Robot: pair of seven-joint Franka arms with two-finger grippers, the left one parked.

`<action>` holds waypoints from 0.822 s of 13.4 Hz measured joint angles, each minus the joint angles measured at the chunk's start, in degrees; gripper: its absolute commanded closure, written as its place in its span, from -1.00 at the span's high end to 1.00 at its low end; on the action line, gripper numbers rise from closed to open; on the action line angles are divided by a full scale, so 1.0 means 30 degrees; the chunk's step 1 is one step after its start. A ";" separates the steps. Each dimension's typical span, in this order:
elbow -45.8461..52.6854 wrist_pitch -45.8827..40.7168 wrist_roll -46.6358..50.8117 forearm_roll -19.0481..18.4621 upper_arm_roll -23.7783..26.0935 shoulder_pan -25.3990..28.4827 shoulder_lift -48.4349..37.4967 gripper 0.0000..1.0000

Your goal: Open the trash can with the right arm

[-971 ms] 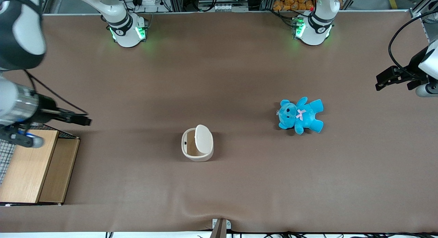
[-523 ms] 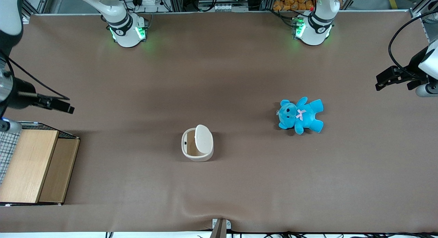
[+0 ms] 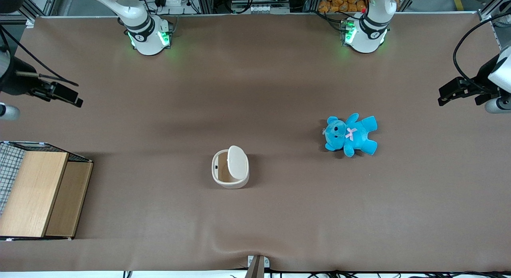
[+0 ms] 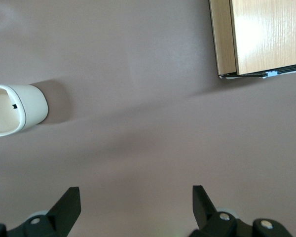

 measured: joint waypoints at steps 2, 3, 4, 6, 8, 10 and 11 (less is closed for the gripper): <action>-0.0160 0.0086 -0.0157 -0.0002 0.0000 -0.0106 -0.0184 1.00; -0.0163 0.0131 -0.0218 -0.0046 0.0001 -0.0123 -0.0213 1.00; -0.0163 0.0178 -0.0256 -0.0242 0.0014 -0.0126 -0.0231 1.00; -0.0163 0.0272 -0.0355 -0.0860 0.0129 -0.0125 -0.0247 1.00; -0.0163 0.0365 -0.0771 -0.0997 0.0187 -0.0125 -0.0247 1.00; -0.0164 0.0392 -0.1016 -0.1015 0.0144 -0.0168 -0.0247 1.00; -0.0164 0.0392 -0.1068 -0.1015 0.0128 -0.0196 -0.0247 1.00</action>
